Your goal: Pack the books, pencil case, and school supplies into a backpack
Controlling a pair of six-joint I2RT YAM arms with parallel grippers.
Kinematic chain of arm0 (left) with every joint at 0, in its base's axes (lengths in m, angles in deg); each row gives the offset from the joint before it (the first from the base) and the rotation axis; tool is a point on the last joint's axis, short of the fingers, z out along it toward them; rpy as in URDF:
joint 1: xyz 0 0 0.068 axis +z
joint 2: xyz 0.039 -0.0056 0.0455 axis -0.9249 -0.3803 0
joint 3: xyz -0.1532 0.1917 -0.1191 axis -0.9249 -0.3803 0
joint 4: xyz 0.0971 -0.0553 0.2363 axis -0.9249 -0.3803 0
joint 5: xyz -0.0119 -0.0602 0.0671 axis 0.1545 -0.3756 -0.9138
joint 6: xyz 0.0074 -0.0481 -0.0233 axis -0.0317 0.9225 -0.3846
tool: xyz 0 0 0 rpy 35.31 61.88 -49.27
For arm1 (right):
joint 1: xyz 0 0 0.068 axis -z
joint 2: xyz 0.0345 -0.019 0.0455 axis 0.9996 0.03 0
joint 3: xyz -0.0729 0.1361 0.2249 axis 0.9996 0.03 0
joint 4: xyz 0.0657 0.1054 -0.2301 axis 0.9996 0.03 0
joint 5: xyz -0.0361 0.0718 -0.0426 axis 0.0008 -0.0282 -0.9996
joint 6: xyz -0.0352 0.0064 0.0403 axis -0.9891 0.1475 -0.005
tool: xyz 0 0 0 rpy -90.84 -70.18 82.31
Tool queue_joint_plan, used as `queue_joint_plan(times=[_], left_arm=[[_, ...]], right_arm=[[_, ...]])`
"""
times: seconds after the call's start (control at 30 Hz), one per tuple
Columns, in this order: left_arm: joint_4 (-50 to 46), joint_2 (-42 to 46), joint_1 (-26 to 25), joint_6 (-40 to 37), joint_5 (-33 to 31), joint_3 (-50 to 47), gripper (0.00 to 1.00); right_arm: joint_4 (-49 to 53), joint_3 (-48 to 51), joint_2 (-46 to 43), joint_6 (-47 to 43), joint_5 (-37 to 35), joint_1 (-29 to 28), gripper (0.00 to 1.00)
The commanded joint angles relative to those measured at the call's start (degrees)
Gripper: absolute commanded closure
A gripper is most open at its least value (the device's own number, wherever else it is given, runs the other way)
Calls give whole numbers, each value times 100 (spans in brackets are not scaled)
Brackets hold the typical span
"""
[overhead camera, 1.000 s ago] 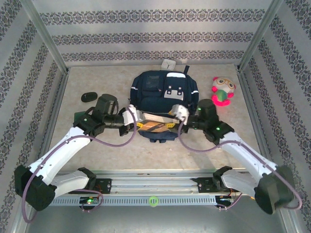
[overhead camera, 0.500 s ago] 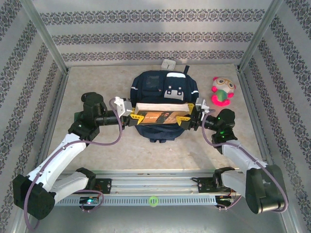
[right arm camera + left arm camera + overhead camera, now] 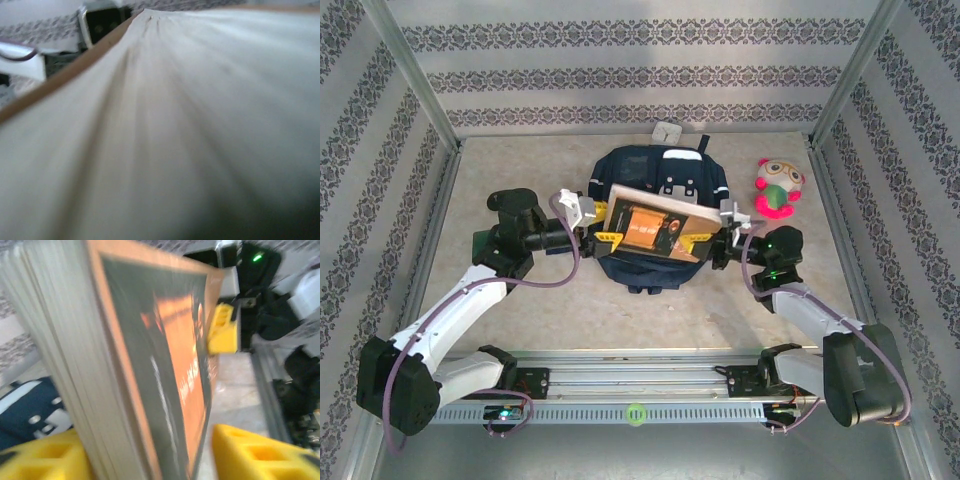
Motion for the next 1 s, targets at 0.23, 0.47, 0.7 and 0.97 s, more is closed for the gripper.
queue_joint_plan(times=[0.23,0.47,0.7,0.97], left_arm=[[-2284,-719,-862,-3027,-3716,656,22],[-2115,-2383,-1535,-3011,-3918,1511,22],[-2002,-3500,-1739,-2819,-3956,2338,22],[-2394,-4380,-1784,-2816,-3388,2965,19]], right_arm=[[3453,-55,-1302,1639,-3937,841,100],[4244,-109,-1841,1291,-4600,840,100],[4610,-105,-2015,1346,-4576,840,100],[5295,-277,-1858,1356,-4810,840,100]])
